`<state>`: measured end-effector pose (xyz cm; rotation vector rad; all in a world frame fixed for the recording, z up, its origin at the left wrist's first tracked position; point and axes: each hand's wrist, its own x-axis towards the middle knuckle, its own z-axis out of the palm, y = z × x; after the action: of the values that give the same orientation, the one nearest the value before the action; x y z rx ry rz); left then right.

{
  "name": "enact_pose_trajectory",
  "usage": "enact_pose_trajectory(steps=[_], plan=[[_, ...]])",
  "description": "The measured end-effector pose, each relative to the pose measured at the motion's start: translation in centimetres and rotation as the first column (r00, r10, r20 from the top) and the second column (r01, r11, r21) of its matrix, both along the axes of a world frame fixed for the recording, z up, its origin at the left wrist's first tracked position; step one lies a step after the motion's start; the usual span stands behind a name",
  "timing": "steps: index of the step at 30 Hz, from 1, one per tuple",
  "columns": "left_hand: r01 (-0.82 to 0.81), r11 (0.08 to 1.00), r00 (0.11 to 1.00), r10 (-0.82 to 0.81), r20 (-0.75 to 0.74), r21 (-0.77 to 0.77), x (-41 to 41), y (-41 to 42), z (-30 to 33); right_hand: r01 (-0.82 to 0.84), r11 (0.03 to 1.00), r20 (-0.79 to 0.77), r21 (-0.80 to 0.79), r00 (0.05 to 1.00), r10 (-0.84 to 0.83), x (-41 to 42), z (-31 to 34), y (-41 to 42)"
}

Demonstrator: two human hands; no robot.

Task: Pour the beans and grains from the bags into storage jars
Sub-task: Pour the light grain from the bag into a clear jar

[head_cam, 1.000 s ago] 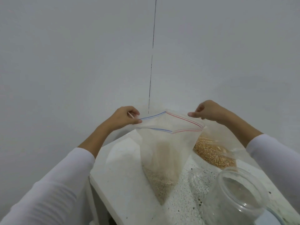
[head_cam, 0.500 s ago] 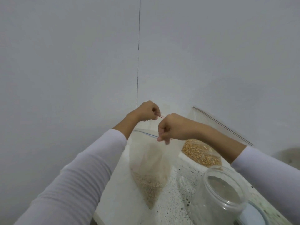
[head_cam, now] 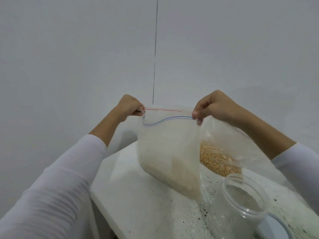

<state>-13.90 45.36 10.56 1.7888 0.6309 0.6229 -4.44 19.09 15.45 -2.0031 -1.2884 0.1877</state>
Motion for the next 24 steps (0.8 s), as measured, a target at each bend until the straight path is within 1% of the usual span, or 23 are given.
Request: enact_pose_trajectory(steps=[2,4,5,7,9,10,12,15,17,18,19,21,23,24], plan=[[-0.082,0.991,0.995,0.088,0.048,-0.108,-1.0,0.7,0.3,0.0,1.0,0.033,0.019,0.999,0.0,0.9,0.8,-1.0],[-0.106,0.973,0.99,0.123,0.075,-0.204,-2.0,1.0,-0.1,0.007,1.0,0.056,-0.007,0.998,-0.006,1.9,0.7,-1.8],[-0.097,0.967,0.991,0.117,0.073,-0.236,-2.5,1.0,-0.6,0.013,0.999,0.08,-0.045,0.997,-0.009,2.4,0.3,-1.9],[-0.065,0.963,0.997,0.073,0.021,-0.263,-3.0,0.7,-1.8,0.036,0.979,0.208,-0.2,0.978,0.007,3.4,-1.4,-1.8],[-0.049,0.962,0.999,0.046,-0.015,-0.27,-3.3,0.4,-3.2,0.065,0.933,0.359,-0.353,0.931,0.071,3.9,-3.2,-1.5],[-0.041,0.962,0.999,0.04,-0.011,-0.269,-3.3,0.4,-3.6,0.07,0.919,0.401,-0.388,0.911,0.1,4.1,-3.7,-1.4],[0.018,0.966,0.999,-0.01,0.032,-0.259,-3.5,0.3,-4.2,0.071,0.913,0.436,-0.403,0.891,0.123,4.3,-4.0,-1.3],[0.167,0.96,0.986,-0.157,0.063,-0.223,-4.4,0.4,-4.3,0.076,0.913,0.433,-0.401,0.894,0.116,4.2,-3.6,-0.9],[0.235,0.959,0.972,-0.234,0.029,-0.16,-5.1,0.6,-4.3,0.095,0.913,0.405,-0.397,0.911,0.081,3.9,-3.5,-0.4],[0.242,0.964,0.97,-0.243,0.006,-0.113,-5.4,0.6,-4.3,0.122,0.91,0.393,-0.397,0.918,0.049,3.6,-3.5,-0.1],[0.23,0.971,0.973,-0.231,-0.006,-0.068,-5.5,0.6,-4.4,0.146,0.909,0.376,-0.391,0.927,0.013,3.2,-3.4,0.2],[0.17,0.985,0.985,-0.17,-0.017,0.027,-5.5,0.2,-4.3,0.143,0.938,0.295,-0.316,0.954,-0.046,2.2,-3.1,1.1],[0.12,0.987,0.992,-0.116,-0.039,0.103,-5.5,-0.3,-4.2,0.099,0.974,0.202,-0.202,0.978,-0.058,0.8,-2.7,2.3],[0.109,0.985,0.994,-0.104,-0.046,0.132,-5.5,-0.5,-4.1,0.077,0.982,0.18,-0.17,0.983,-0.046,0.1,-2.5,3.0]])
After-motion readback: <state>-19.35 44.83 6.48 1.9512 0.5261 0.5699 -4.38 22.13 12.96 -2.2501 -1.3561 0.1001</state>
